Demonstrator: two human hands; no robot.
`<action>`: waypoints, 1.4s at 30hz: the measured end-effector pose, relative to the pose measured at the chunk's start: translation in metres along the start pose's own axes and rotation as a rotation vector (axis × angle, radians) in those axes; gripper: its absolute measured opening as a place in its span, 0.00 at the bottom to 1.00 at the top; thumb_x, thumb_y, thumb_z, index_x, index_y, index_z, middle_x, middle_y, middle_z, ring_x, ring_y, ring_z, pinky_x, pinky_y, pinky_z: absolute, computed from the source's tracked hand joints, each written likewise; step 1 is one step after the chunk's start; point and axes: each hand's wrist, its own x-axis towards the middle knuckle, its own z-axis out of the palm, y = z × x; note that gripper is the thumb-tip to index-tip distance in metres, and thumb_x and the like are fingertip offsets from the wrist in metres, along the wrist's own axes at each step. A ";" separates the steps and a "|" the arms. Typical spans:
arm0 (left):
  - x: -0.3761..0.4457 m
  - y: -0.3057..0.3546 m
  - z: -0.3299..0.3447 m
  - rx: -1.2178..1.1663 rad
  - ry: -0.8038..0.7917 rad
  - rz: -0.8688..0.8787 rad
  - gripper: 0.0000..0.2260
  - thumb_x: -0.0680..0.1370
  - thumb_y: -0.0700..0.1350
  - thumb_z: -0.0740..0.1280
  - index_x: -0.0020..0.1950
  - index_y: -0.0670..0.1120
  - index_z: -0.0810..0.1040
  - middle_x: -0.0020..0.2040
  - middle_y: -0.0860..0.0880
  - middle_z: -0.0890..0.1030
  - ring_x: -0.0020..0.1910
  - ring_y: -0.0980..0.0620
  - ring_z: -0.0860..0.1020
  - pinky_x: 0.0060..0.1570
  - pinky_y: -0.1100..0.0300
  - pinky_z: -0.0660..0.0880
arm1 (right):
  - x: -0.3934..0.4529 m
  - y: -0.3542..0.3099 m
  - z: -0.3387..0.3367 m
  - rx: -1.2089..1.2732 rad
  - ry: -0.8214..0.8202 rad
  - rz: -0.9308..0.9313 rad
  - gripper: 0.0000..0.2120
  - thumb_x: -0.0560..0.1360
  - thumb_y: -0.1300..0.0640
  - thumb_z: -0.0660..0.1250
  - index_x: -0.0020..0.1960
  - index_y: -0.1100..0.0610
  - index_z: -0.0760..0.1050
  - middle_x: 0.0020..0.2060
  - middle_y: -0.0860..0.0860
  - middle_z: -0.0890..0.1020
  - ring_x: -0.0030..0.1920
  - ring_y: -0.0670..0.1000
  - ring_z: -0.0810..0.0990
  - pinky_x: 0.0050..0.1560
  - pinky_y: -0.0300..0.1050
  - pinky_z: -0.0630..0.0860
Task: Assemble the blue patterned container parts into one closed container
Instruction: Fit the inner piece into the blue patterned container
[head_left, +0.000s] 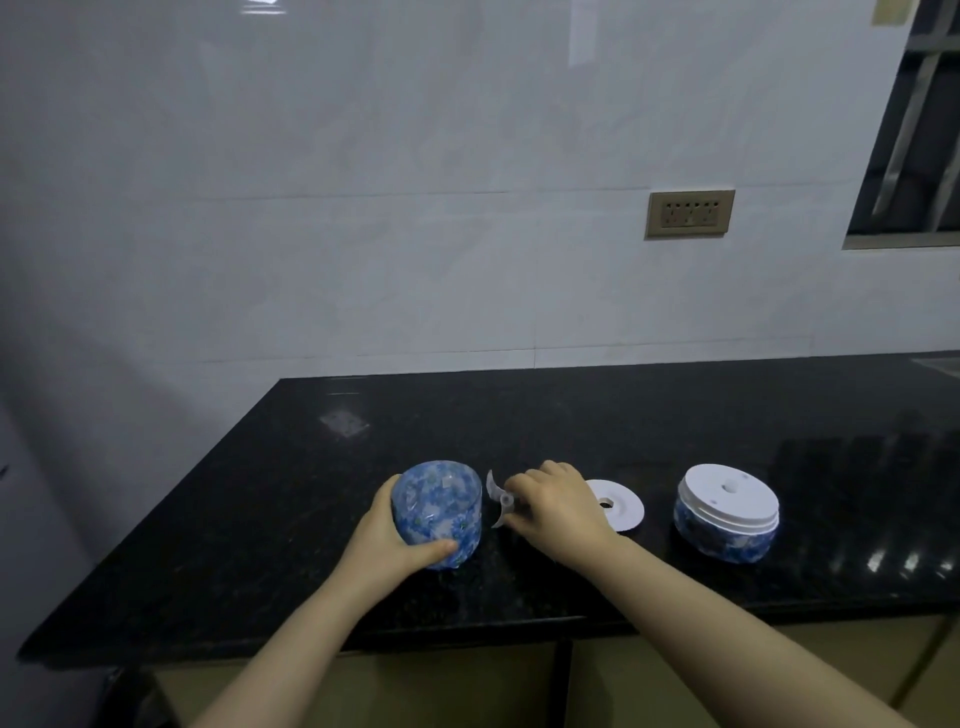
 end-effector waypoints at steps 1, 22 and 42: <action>0.000 0.000 0.000 -0.002 -0.008 -0.001 0.38 0.62 0.50 0.79 0.66 0.58 0.61 0.54 0.66 0.69 0.54 0.58 0.72 0.47 0.66 0.70 | 0.000 -0.001 0.001 -0.011 0.009 -0.006 0.09 0.72 0.54 0.65 0.45 0.60 0.77 0.40 0.55 0.83 0.44 0.59 0.77 0.48 0.47 0.68; -0.004 0.017 0.010 -0.030 0.051 0.024 0.39 0.61 0.48 0.79 0.67 0.52 0.64 0.56 0.57 0.72 0.53 0.57 0.73 0.49 0.65 0.69 | 0.017 -0.006 -0.046 0.487 0.229 0.318 0.03 0.71 0.58 0.64 0.38 0.55 0.75 0.33 0.46 0.78 0.37 0.49 0.75 0.35 0.43 0.68; -0.006 0.021 0.014 -0.022 -0.062 0.113 0.37 0.61 0.50 0.78 0.62 0.68 0.62 0.56 0.71 0.70 0.53 0.73 0.71 0.42 0.81 0.70 | 0.033 -0.032 -0.057 0.661 -0.169 0.360 0.04 0.70 0.58 0.67 0.37 0.54 0.78 0.31 0.48 0.83 0.33 0.45 0.78 0.33 0.38 0.73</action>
